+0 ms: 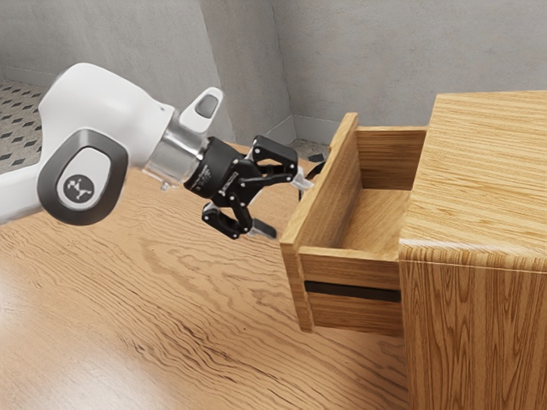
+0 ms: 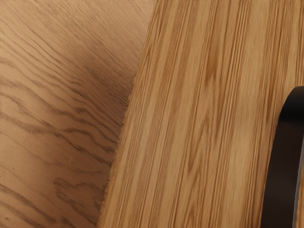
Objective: Pull the drawer handle with one arm to open the drawer
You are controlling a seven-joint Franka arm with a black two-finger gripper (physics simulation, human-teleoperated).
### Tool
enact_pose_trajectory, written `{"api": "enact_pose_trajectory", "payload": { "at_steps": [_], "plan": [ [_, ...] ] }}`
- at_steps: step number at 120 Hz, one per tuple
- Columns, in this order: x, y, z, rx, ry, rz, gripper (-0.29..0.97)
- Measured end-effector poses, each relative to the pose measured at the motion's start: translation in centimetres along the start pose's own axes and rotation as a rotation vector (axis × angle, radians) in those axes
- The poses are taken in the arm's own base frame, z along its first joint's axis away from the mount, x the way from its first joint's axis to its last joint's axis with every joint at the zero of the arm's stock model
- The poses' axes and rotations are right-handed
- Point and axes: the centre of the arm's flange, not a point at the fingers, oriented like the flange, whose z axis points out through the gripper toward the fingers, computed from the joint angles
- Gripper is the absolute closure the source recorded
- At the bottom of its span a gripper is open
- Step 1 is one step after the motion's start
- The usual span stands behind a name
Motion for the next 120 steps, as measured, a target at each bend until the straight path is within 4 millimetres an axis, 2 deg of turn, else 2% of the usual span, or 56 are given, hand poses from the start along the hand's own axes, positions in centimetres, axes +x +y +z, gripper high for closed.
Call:
{"api": "enact_pose_trajectory", "payload": {
  "at_steps": [62, 81, 120],
  "plan": [
    [1.3, -2.0, -1.2, 0.010, 0.006, -0.026, 0.02],
    [1.3, -2.1, -2.1, 0.005, 0.011, -0.028, 0.01],
    [1.7, -3.1, -2.6, 0.014, 0.016, -0.038, 0.01]
  ]
}}
